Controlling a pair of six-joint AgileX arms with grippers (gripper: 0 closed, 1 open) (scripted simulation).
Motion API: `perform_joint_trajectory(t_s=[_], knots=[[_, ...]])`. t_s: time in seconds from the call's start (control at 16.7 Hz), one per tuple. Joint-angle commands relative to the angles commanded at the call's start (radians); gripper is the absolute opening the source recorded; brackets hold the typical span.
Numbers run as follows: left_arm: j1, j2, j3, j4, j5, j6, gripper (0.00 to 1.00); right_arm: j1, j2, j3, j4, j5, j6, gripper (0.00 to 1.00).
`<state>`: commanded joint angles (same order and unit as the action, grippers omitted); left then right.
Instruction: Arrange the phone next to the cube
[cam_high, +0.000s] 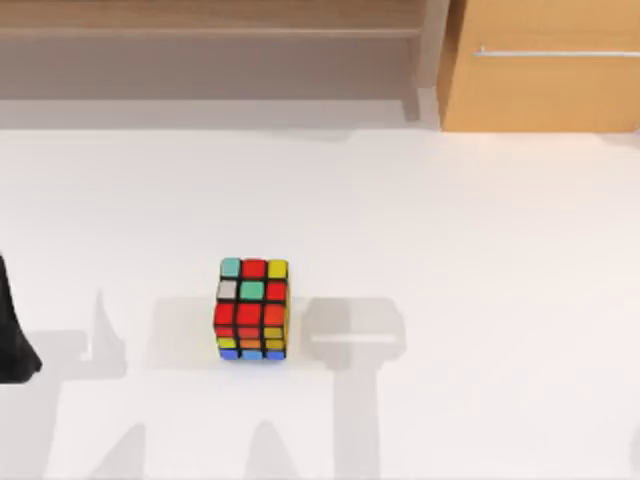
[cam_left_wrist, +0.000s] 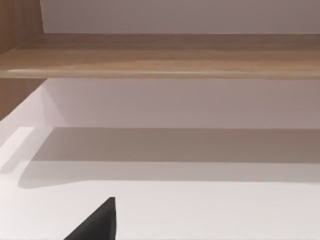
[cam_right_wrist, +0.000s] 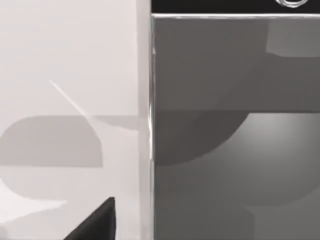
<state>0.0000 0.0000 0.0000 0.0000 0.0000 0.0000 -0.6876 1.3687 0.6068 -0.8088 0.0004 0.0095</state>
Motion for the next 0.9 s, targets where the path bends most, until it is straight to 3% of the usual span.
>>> perform_joint_trajectory(t_s=[0.24,0.48,0.9], knots=[[0.0,0.0,0.0,0.0,0.0,0.0,1.0,-0.001,0.064,-0.058,0.125,0.0,0.001,1.0],[0.0,0.0,0.0,0.0,0.0,0.0,1.0,-0.001,0.07,-0.061,0.131,0.0,0.001,1.0],[0.0,0.0,0.0,0.0,0.0,0.0,1.0,-0.001,0.07,-0.061,0.131,0.0,0.001,0.47]])
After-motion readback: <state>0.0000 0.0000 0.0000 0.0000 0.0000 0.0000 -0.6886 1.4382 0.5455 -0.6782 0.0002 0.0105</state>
